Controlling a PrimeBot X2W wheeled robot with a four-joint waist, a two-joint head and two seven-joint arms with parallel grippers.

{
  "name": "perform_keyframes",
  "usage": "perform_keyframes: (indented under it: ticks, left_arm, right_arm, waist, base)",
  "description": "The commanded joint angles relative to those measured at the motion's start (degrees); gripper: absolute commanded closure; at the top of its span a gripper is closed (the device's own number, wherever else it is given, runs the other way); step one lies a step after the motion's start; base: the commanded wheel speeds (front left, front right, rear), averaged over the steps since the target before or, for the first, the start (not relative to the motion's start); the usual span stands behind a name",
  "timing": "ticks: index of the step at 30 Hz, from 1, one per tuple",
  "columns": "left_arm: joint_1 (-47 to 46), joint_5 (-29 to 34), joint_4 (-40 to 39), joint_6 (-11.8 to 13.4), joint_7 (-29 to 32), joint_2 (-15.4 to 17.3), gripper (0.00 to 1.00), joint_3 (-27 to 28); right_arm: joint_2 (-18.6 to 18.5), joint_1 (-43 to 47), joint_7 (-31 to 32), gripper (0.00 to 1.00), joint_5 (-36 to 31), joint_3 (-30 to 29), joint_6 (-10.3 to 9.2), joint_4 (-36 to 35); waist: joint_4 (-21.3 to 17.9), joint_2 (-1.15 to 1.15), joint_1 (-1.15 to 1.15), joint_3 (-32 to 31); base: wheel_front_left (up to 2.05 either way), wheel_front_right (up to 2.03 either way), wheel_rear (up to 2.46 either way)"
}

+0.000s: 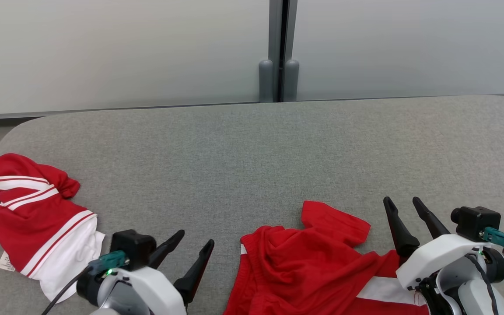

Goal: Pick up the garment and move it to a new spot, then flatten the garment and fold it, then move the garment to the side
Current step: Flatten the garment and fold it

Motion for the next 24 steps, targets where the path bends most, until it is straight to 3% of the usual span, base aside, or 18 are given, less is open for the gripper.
perform_keyframes:
  ticks: [1,11,24]
  left_arm:
    - [-1.87,1.15,1.11,-0.83,0.96,-0.24,0.00,-0.95]
    - [-11.50,0.08,10.23,-8.38,13.11,-5.72,0.00,-7.61]
    - [-21.17,3.32,24.19,-13.82,20.48,-11.96,0.00,-13.27]
  right_arm:
    - [-0.62,-0.48,-0.52,0.00,0.01,-0.03,0.11,0.07]
    - [-1.33,-3.47,-0.55,0.00,-0.10,0.78,0.11,-0.02]
    - [-0.97,-5.44,-1.33,0.00,0.50,1.38,0.11,1.16]
  waist:
    - [-0.53,0.00,0.00,0.51]
    - [-4.11,0.00,0.00,3.76]
    - [-7.65,0.00,0.00,8.19]
  base:
    - [0.00,0.00,0.00]
    - [0.00,0.00,0.00]
    - [0.00,0.00,0.00]
